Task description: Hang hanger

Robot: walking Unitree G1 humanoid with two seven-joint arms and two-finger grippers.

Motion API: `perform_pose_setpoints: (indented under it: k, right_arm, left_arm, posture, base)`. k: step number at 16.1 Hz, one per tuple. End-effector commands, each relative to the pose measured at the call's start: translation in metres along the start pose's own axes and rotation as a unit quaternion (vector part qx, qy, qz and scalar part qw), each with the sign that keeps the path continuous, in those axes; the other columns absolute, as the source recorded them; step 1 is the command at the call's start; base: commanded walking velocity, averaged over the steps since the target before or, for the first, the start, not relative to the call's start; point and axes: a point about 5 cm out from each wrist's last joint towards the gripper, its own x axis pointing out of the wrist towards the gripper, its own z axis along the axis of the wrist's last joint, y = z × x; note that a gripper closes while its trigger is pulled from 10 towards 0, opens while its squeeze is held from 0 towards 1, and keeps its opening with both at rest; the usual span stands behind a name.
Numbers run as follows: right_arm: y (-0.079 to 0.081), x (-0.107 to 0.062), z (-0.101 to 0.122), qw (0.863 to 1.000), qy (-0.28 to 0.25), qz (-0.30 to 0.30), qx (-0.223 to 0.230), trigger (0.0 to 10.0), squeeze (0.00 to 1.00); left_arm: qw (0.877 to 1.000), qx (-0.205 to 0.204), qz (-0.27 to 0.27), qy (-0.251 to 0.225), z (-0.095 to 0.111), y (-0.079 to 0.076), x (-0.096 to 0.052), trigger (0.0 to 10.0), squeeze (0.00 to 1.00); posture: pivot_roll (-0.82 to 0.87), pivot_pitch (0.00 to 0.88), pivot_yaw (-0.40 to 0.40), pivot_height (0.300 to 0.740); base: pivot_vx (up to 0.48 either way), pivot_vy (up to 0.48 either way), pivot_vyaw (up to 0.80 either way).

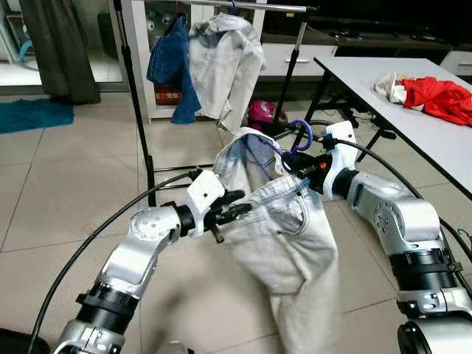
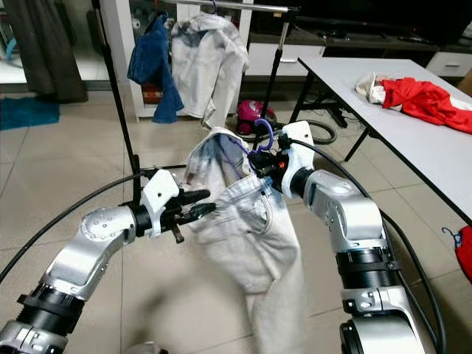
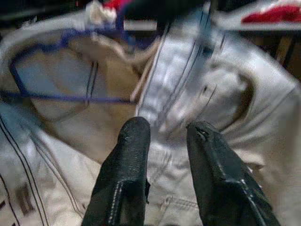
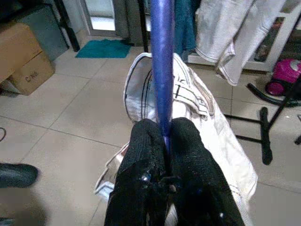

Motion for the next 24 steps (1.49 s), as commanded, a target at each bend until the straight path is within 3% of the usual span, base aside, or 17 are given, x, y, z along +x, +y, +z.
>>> perform_pose_setpoints:
  k: [1, 2, 3, 6, 7, 9, 11, 12, 13, 18, 24]
  right_arm:
    - [-0.003, -0.006, 0.011, 0.999, -0.03, -0.013, -0.02, 0.0, 0.0]
    - [-0.003, -0.008, 0.008, 0.999, -0.032, -0.021, -0.013, 0.0, 0.0]
    - [-0.004, -0.011, 0.005, 0.999, -0.038, -0.036, -0.01, 0.0, 0.0]
    - [-0.01, -0.019, -0.007, 0.993, -0.049, -0.11, -0.012, 0.0, 0.0]
    - [-0.01, -0.023, -0.013, 0.989, -0.055, -0.134, -0.009, 10.0, 0.0]
    - [-0.006, -0.029, -0.024, 0.982, -0.069, -0.175, 0.005, 10.0, 0.0]
    - [-0.004, -0.034, -0.029, 0.969, -0.081, -0.234, -0.013, 10.0, 0.0]
    - [0.004, -0.037, -0.039, 0.961, -0.088, -0.26, -0.008, 10.0, 0.0]
    - [0.006, -0.037, -0.043, 0.959, -0.097, -0.267, 0.002, 10.0, 0.0]
    - [0.005, -0.037, -0.041, 0.949, -0.141, -0.276, 0.055, 10.0, 0.0]
    - [0.009, -0.03, -0.031, 0.95, -0.157, -0.259, 0.076, 10.0, 0.0]
  left_arm:
    - [1.0, -0.005, 0.01, -0.024, 0.008, 0.0, -0.001, 10.0, 1.0]
    - [0.998, -0.015, 0.04, -0.036, 0.011, 0.004, -0.004, 10.0, 1.0]
    - [0.996, -0.029, 0.075, -0.042, 0.014, 0.008, -0.011, 10.0, 0.0]
    - [0.982, -0.036, 0.176, -0.063, 0.019, 0.015, -0.033, 10.0, 0.0]
    - [0.972, -0.046, 0.226, -0.045, 0.014, 0.018, -0.044, 10.0, 0.0]
    - [0.95, -0.061, 0.303, -0.036, 0.004, 0.02, -0.061, 10.0, 0.0]
    - [0.948, -0.037, 0.317, -0.014, 0.0, 0.016, -0.065, 10.0, 0.0]
    - [0.933, -0.046, 0.357, -0.013, -0.001, 0.015, -0.067, 10.0, 0.0]
    - [0.93, -0.044, 0.365, -0.013, 0.0, 0.015, -0.067, 10.0, 0.0]
    - [0.928, -0.039, 0.369, -0.014, 0.003, 0.013, -0.063, 10.0, 0.0]
    - [0.928, -0.043, 0.369, -0.017, 0.004, 0.017, -0.064, 10.0, 0.0]
  posture:
    - [0.06, 0.0, -0.08, 0.74]
    - [0.06, 0.0, -0.075, 0.74]
    - [0.06, 0.0, -0.07, 0.74]
    - [0.06, 0.0, -0.068, 0.74]
    - [0.07, 0.0, -0.076, 0.74]
    - [0.08, 0.0, -0.093, 0.74]
    - [0.09, 0.0, -0.1, 0.74]
    - [0.09, 0.0, -0.097, 0.74]
    - [0.09, 0.0, -0.087, 0.74]
    - [0.09, 0.0, -0.088, 0.74]
    - [0.09, 0.0, -0.073, 0.74]
  base:
    - [0.0, 0.0, 0.0]
    - [0.0, 0.0, 0.0]
    - [0.0, 0.0, 0.0]
    - [0.0, 0.0, 0.0]
    - [0.0, 0.0, 0.0]
    - [0.0, 0.0, 0.0]
    - [0.0, 0.0, 0.0]
    - [0.24, 0.0, 0.0]
    - [0.247, 0.0, 0.0]
    - [0.286, 0.0, 0.0]
    - [0.344, 0.0, 0.0]
